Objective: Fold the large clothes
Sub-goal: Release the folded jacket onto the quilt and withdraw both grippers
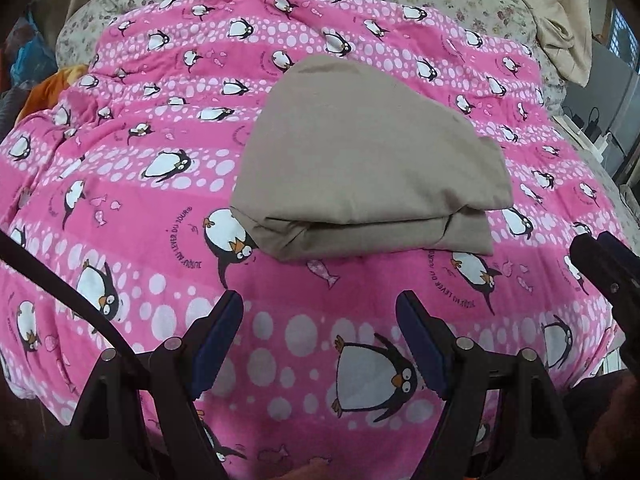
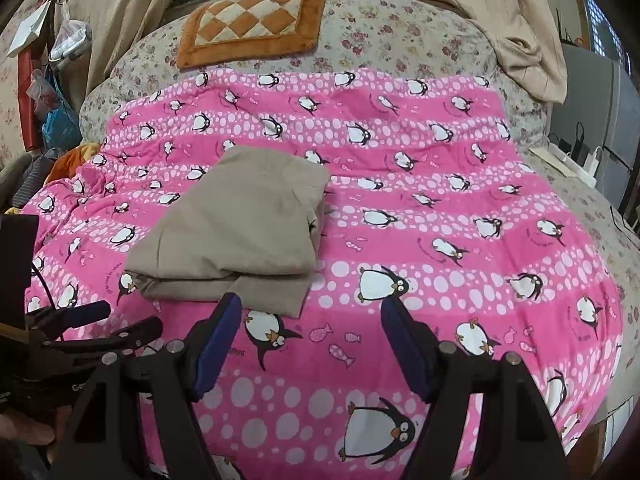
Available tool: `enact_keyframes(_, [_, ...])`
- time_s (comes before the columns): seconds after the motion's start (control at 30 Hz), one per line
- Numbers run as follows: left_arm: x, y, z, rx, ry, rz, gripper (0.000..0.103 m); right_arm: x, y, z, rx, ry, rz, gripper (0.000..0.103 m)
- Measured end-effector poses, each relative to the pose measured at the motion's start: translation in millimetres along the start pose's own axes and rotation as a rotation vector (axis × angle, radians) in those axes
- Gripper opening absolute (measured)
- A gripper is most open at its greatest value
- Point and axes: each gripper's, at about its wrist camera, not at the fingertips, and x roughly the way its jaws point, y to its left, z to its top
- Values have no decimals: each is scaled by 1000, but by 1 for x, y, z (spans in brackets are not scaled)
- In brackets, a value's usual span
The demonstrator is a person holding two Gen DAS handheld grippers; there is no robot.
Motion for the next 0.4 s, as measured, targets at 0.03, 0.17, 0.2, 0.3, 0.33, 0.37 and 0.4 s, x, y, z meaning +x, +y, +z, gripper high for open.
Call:
enact_keyframes(0.03, [0, -1, 0, 0, 1, -1, 61, 0, 0, 0, 3, 1, 3, 75])
enact_keyframes(0.17, [4, -3, 1, 9, 9, 4, 61, 4, -1, 0, 14, 8, 2, 76])
enact_keyframes(0.2, [5, -4, 0, 10, 11, 3, 61, 5, -2, 0, 19, 12, 3, 76])
enact_keyframes(0.3, [2, -4, 0, 9, -13, -5, 62, 11, -3, -1, 25, 21, 11, 76])
enact_keyframes(0.33, [-1, -4, 1, 16, -29, -1, 61, 14, -3, -1, 25, 30, 10, 76])
enact_keyframes(0.37, [-2, -5, 2, 18, -35, -4, 61, 15, -3, -1, 25, 33, 10, 76])
enact_keyframes(0.4, [-2, -5, 2, 17, -39, -9, 62, 15, -3, -1, 25, 30, 13, 76])
